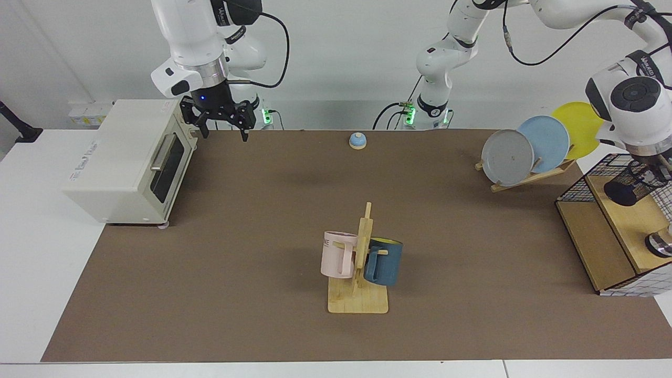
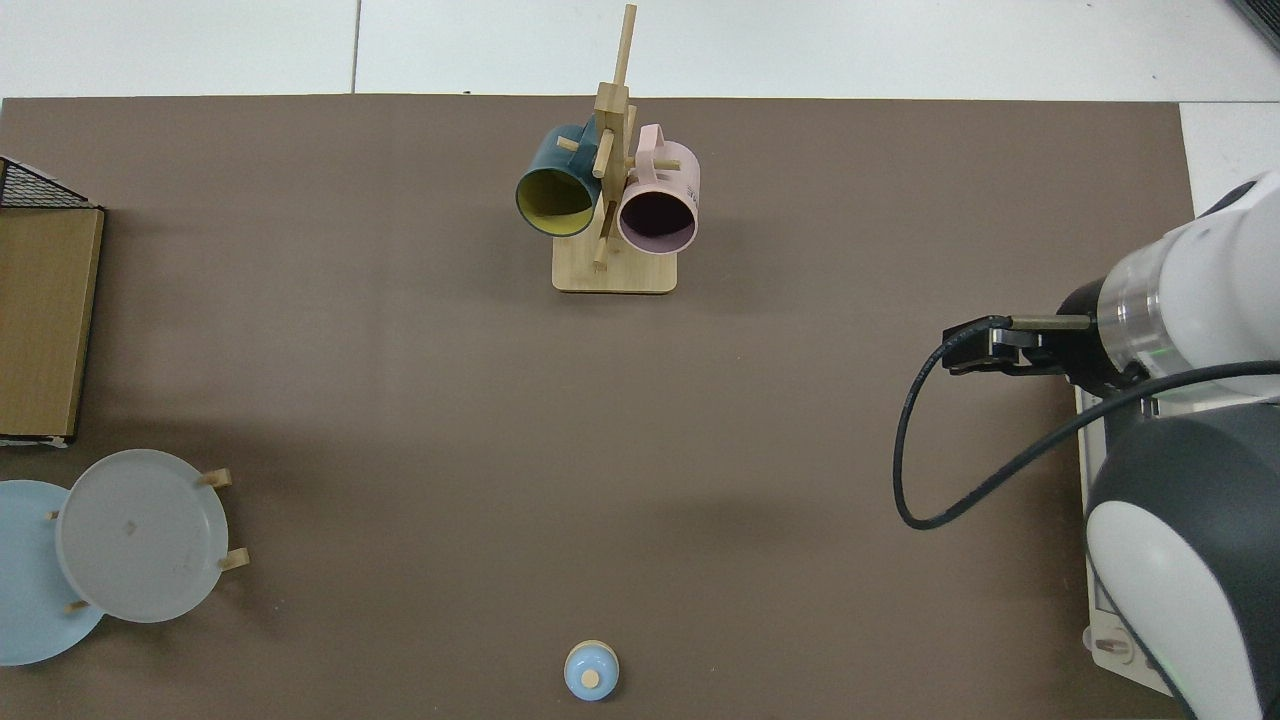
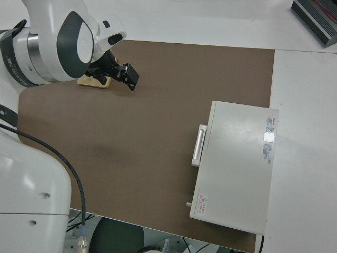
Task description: Put markers into pen holder
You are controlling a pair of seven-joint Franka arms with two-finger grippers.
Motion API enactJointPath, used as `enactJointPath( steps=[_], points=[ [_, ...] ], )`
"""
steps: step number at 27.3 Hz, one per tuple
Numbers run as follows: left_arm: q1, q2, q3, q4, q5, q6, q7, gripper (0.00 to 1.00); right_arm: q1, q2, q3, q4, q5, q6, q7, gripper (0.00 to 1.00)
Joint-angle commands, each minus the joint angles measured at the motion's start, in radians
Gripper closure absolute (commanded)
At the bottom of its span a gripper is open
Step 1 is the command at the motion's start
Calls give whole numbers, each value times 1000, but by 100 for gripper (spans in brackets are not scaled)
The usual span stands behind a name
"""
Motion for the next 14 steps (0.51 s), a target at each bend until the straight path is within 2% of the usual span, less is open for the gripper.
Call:
enactJointPath(
  steps=[1, 14],
  points=[
    [-16, -30, 21, -39, 17, 17, -7, 75, -18, -15, 12, -16, 7, 17, 12, 0],
    [-16, -32, 21, -28, 19, 17, 1, 73, -18, -15, 12, -16, 7, 17, 12, 0]
  ],
)
